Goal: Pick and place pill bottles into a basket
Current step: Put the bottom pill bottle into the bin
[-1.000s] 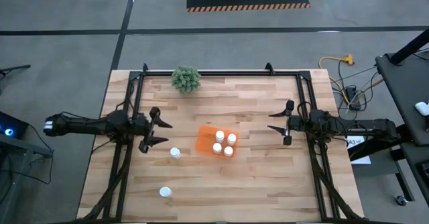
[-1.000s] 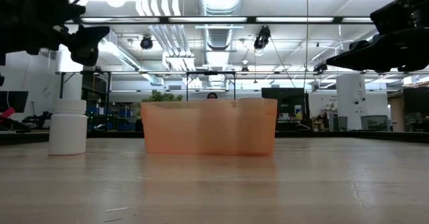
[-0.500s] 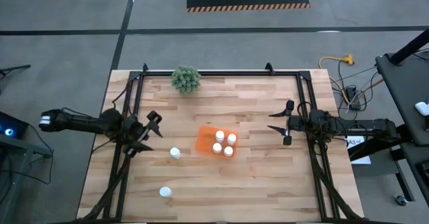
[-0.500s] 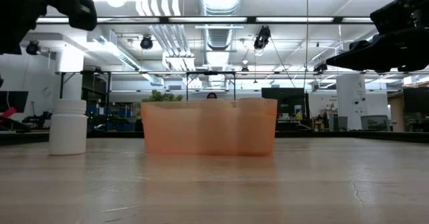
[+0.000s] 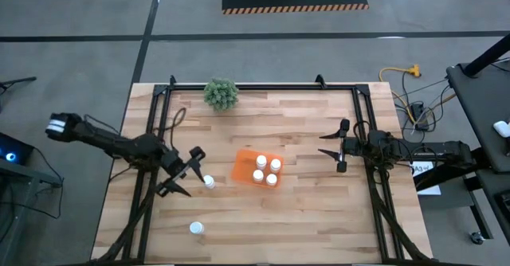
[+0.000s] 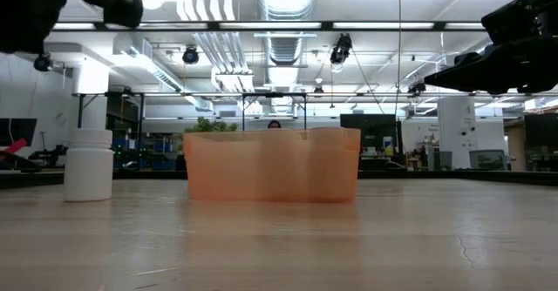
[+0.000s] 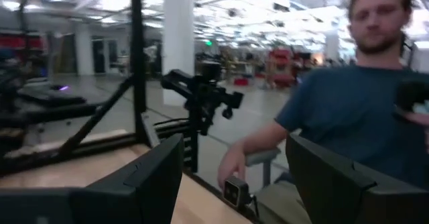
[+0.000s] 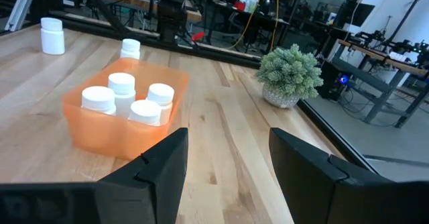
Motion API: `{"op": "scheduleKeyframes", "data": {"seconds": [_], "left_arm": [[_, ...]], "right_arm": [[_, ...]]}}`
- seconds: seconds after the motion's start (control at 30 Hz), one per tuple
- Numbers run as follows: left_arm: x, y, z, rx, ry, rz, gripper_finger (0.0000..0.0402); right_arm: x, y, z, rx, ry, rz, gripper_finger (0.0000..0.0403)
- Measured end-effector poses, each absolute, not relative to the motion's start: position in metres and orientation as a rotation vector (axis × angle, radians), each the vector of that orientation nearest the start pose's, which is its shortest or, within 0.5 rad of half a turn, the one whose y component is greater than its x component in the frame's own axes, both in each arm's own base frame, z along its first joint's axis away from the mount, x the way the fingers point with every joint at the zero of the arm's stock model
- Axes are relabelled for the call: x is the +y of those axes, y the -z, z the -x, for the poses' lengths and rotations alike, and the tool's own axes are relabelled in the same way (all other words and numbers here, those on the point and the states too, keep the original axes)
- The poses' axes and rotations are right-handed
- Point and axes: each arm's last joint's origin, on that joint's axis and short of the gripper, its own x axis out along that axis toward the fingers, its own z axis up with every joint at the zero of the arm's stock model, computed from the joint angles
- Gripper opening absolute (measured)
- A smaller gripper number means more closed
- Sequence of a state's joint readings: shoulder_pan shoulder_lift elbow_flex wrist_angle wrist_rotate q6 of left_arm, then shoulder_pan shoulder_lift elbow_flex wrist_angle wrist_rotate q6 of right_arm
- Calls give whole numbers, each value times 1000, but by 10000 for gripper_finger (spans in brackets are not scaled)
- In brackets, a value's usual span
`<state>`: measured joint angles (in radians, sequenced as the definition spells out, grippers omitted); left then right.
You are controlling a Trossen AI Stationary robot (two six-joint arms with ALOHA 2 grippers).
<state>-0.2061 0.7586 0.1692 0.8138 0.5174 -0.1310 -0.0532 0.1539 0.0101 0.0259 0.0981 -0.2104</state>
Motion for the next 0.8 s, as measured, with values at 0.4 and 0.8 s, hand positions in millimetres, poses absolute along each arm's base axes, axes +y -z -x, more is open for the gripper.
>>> {"op": "scheduleKeyframes", "data": {"seconds": [0.4,0.8], "left_arm": [[-105,-256,-194,417,512,-71,244],[-176,-283,-197,662,230,-99,244]], "right_arm": [[-8,-157,-106,133,138,212,199],[-8,-157,-106,133,138,212,199]]}}
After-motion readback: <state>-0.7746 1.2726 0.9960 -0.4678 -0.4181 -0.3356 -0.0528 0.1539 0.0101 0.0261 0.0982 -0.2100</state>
